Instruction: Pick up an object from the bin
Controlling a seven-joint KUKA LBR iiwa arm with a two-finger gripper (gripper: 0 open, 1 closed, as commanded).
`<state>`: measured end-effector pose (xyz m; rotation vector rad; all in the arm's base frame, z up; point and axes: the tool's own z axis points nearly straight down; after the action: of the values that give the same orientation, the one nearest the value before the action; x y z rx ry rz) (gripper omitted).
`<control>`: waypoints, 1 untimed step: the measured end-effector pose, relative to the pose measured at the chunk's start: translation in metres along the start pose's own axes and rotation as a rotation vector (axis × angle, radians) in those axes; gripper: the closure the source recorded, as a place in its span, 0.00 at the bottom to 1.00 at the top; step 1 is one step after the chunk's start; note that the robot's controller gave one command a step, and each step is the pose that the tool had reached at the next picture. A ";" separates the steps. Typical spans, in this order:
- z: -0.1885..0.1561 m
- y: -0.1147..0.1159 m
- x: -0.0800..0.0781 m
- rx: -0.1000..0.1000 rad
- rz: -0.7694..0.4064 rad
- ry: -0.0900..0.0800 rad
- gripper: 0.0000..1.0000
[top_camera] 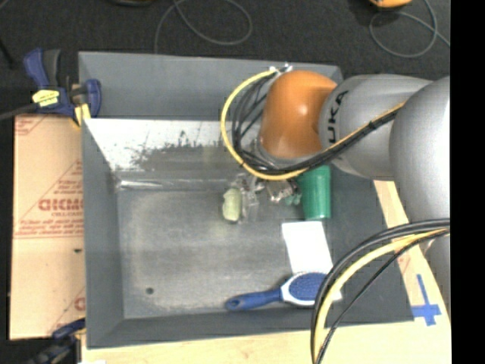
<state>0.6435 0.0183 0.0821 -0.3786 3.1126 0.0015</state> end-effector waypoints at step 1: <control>-0.005 0.000 -0.001 0.001 0.001 -0.004 1.00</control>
Offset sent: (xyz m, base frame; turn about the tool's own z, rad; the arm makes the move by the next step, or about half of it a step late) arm 0.0001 0.0001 0.0043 0.0000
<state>0.6447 0.0183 0.0870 -0.3767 3.1086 0.0011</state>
